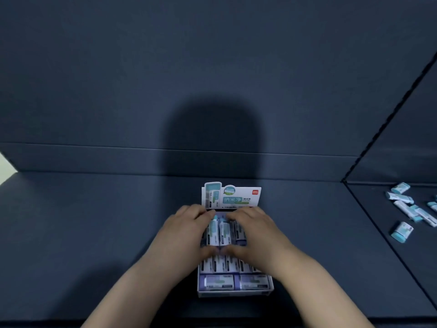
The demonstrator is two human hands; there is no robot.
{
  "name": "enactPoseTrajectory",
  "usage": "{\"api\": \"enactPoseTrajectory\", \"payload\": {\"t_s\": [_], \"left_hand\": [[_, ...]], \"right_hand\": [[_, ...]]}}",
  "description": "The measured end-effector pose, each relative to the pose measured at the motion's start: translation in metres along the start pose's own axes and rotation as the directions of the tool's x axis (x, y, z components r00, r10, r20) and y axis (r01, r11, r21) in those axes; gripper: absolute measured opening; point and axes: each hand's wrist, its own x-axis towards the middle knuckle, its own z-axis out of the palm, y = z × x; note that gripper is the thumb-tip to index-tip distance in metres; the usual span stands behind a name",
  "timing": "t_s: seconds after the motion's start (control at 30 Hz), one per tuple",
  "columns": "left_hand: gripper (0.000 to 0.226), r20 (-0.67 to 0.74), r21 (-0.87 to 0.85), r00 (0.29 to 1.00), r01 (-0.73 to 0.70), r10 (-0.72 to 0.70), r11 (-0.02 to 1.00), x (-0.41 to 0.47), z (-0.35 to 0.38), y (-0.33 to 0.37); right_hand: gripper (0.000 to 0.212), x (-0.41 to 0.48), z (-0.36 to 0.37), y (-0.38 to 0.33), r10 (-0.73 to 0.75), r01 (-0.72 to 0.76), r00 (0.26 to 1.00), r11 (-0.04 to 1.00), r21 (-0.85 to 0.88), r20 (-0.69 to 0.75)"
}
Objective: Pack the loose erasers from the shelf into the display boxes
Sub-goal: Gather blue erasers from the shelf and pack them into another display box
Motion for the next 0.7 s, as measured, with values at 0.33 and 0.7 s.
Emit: {"api": "enactPoseTrajectory", "payload": {"t_s": [0.33, 0.7], "left_hand": [[0.084, 0.007, 0.057, 1.000, -0.023, 0.022, 0.998, 0.008, -0.014, 0.001], [0.073, 0.010, 0.129, 0.995, -0.097, 0.096, 0.987, 0.033, 0.005, 0.082]], "right_hand": [[0.076, -0.008, -0.015, 0.010, 0.040, -0.040, 0.996, 0.999, 0.001, -0.084], [0.075, -0.055, -0.046, 0.067, 0.088, -0.098, 0.990, 0.991, -0.095, -0.110]]}}
